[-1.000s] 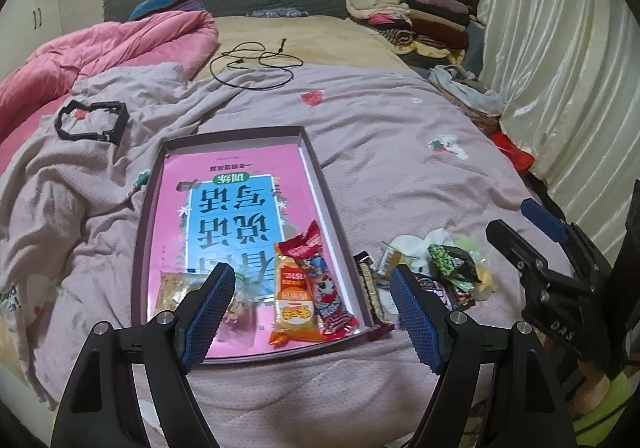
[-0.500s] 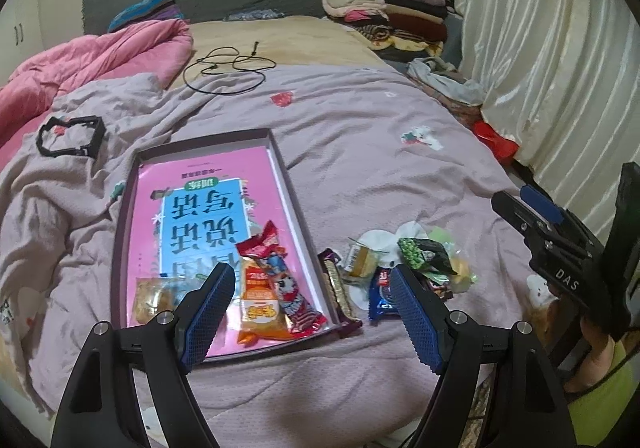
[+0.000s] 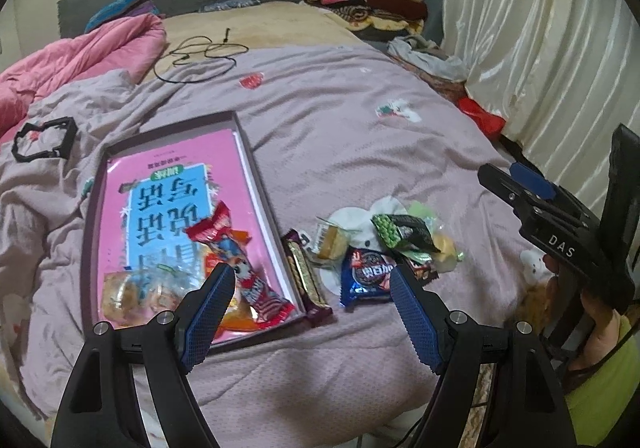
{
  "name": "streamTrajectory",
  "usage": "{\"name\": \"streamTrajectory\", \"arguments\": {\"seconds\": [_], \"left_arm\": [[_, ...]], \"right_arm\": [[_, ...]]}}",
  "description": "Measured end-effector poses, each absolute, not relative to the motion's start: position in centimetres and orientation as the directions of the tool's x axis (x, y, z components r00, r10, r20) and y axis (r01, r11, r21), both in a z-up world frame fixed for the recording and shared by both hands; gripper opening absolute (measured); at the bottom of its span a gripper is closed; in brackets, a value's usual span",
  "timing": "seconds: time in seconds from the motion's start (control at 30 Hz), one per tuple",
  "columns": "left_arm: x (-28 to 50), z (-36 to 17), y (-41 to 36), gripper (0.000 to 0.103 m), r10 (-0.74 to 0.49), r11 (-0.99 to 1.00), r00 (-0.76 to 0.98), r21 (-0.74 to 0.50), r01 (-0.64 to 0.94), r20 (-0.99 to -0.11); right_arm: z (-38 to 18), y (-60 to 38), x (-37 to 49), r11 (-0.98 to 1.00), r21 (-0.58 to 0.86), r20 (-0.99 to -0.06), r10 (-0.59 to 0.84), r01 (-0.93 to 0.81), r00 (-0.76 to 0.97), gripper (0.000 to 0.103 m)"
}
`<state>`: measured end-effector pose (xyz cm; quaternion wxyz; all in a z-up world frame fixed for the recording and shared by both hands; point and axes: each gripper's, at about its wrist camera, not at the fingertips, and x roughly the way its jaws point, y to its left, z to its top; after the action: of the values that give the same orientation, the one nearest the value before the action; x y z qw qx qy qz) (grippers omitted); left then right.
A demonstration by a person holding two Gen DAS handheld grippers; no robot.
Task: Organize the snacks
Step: 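Move both tools back over the snack pile beside the tray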
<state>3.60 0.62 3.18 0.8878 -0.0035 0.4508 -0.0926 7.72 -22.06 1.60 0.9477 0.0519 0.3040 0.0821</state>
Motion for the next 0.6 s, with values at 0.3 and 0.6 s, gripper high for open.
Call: {"name": "streamTrajectory", "arguments": {"seconds": [0.3, 0.6], "left_arm": [[4.1, 1.3, -1.4, 0.081, -0.178, 0.977, 0.53, -0.085, 0.195, -0.829], [5.3, -1.0, -3.3, 0.081, -0.181, 0.974, 0.474, -0.088, 0.211, -0.862]], "right_arm": [[-1.3, -21.9, 7.8, 0.984, 0.146, -0.66, 0.172, -0.099, 0.731, 0.079], [-4.5, -21.0, 8.1, 0.984, 0.1, -0.764, 0.172, -0.148, 0.621, 0.079]]}}
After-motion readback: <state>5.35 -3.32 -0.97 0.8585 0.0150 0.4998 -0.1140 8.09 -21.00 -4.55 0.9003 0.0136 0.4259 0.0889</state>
